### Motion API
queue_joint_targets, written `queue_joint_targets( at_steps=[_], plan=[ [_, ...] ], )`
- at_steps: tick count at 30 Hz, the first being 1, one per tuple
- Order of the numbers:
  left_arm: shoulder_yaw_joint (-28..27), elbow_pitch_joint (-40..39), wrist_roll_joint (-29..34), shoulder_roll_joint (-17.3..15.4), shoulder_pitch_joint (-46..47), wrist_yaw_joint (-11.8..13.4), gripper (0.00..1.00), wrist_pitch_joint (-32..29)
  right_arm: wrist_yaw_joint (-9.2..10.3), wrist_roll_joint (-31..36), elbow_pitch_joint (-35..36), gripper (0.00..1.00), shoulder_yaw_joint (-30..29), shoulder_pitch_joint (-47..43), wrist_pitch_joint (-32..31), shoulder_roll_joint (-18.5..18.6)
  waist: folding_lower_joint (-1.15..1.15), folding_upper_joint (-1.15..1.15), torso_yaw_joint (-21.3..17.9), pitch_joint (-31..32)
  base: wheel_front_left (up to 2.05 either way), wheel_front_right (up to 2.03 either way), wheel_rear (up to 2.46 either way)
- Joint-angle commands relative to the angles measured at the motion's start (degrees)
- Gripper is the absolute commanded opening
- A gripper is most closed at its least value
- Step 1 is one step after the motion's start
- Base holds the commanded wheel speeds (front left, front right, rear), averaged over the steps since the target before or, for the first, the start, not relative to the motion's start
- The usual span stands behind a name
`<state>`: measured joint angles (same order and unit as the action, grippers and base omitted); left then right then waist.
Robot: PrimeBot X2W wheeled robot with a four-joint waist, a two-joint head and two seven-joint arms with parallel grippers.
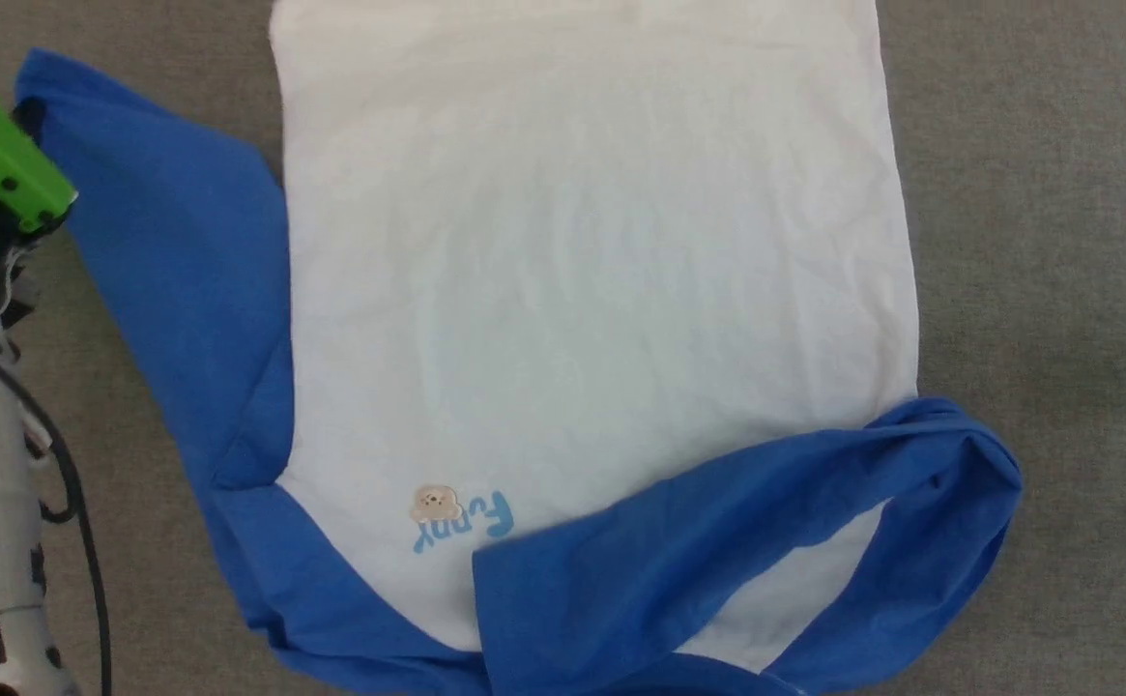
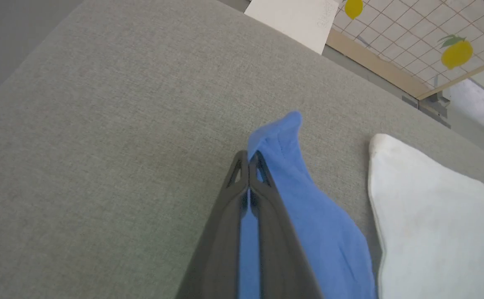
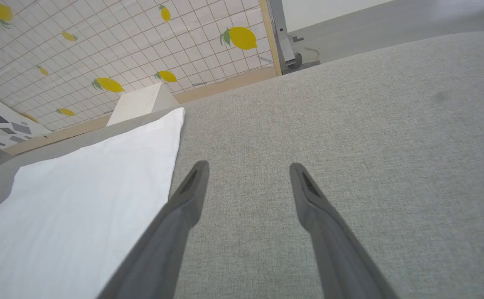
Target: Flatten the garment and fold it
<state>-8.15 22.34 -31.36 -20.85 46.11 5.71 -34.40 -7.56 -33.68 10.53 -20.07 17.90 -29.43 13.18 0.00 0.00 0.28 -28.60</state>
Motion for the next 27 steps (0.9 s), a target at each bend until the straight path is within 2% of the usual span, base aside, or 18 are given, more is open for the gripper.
queue_joint_targets(
  at_steps=[1, 8, 14, 21, 27],
  plan=[
    [-1.2, 0.8, -0.8, -0.7, -1.6, 0.3, 0.0, 1.5, 0.08, 0.5, -0.3, 1.0, 0.1, -0.3, -0.2, 0.2, 0.0, 0.0, 2.7, 4.2, 0.0, 0.0, 0.0],
    [-5.4, 3.1, -1.1, -2.9, -8.6, 1.8, 0.0, 5.3, 0.08, 1.2, -1.3, 1.0, 0.5, -2.2, -0.7, -0.7, 0.0, 0.0, 6.1, 11.3, 0.0, 0.0, 0.0],
    [-8.0, 2.4, -1.9, -3.0, -13.5, 2.3, 0.0, 8.2, 0.08, 2.0, -2.3, 1.0, 1.0, -4.3, -1.3, -2.0, 0.0, 0.0, 8.0, 16.7, 0.0, 0.0, 0.0],
    [-9.1, -0.7, -2.4, -4.3, -17.3, 1.1, 0.0, 8.8, 0.08, 2.7, -3.1, 1.0, 1.5, -6.4, -1.5, -3.4, 0.0, 0.0, 8.8, 21.7, 0.0, 0.0, 0.0],
    [-6.7, -6.6, -3.6, -3.0, -17.3, -1.9, 0.0, 7.9, 0.08, 3.1, -3.5, 1.0, 1.2, -7.9, -1.8, -4.3, 0.0, 0.0, 9.7, 24.6, 0.0, 0.0, 0.0]
  ],
)
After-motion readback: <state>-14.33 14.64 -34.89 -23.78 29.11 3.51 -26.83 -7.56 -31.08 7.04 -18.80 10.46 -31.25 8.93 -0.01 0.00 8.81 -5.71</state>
